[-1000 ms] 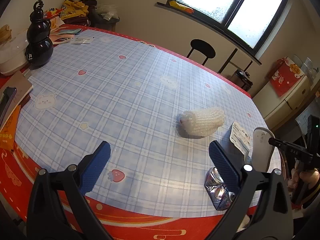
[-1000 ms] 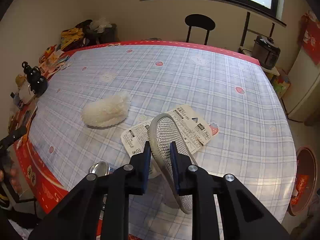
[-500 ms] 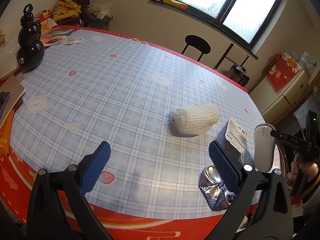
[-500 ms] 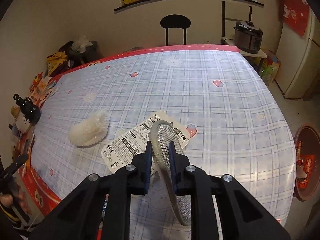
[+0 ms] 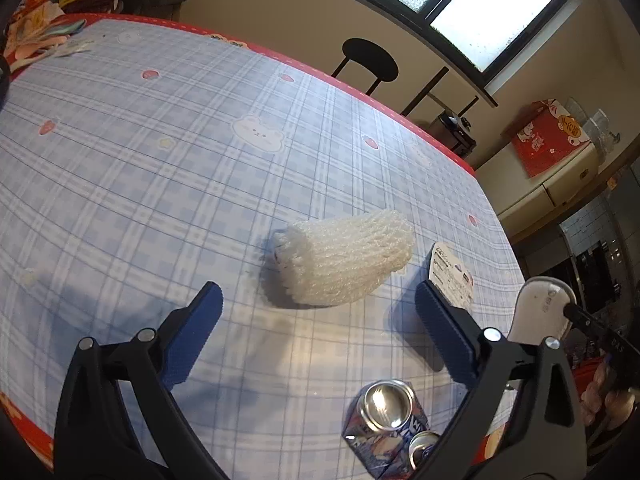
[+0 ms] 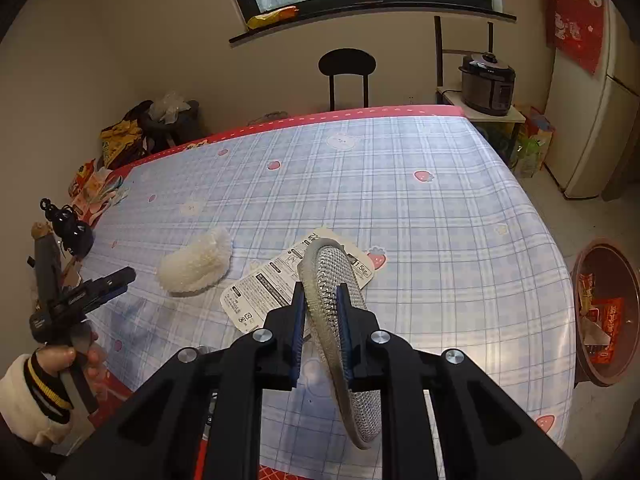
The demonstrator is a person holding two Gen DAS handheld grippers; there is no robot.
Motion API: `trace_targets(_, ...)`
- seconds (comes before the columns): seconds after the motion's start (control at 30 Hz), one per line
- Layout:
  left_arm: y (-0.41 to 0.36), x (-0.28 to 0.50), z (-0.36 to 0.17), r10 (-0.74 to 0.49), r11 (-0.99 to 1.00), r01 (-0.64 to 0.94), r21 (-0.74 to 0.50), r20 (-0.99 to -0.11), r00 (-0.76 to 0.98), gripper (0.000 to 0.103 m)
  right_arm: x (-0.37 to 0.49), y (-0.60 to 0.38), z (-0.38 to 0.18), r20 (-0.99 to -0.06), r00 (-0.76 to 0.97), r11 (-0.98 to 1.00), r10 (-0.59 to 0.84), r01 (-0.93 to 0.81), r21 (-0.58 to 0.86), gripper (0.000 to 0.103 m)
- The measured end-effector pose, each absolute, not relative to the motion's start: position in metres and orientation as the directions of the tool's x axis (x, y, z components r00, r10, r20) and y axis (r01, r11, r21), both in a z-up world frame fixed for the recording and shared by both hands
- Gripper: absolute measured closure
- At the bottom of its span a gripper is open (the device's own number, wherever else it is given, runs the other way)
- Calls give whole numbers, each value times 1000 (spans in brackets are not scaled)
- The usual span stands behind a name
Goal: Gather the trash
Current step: 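Grasp the white foam net sleeve with the left gripper, then carry the scrubber pad over the brown bin and open the right gripper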
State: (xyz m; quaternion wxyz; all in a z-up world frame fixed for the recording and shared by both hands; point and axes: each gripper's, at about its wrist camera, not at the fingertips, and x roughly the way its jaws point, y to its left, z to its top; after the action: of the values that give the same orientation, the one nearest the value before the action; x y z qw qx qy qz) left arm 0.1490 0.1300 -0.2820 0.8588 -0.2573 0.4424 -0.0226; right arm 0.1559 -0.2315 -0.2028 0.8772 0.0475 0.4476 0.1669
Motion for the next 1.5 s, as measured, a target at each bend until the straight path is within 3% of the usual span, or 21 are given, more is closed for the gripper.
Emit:
trace_targets(0.03,129,157,-288,-282,860,-188,-475,-749,599,18,153,-233,-201,-768,548,941,331,-246,231,87)
trace_targets(0.1,127,169,-299,-289,853,-205,-479,-763,579,21,146,-238,-198,-767,556,946,318,-232,225,87)
trace_targets(0.4,120,201,-334,-312,834,-242,-496,-786,534,22,120,-262,-190,-769,582,964,265,-173,201,87)
trace_targets(0.47,119,201,-336,-313,838,-235,-493,-786,534,47,117,-267,-188,-767,586,965,262,-170,199,87)
trace_targets(0.53,115,198,-332,-297,849,-231,-476,-790,536,64,115,-272,-187,-763,590,964,265,-171,202,87)
trace_targets(0.63,113,188,-317,-277,854,-230,-467,-782,559,75,116,-279,-184,-753,595,959,282,-176,221,87)
trace_targets(1.13,96,90,-179,-105,862,-249,-441,-637,764,77,140,-322,-153,-665,637,921,390,-268,283,87)
trace_targets(1.5,3,84,-130,-152,878,-162,-450,-585,797,76,155,-447,-138,-629,719,953,296,-174,249,87)
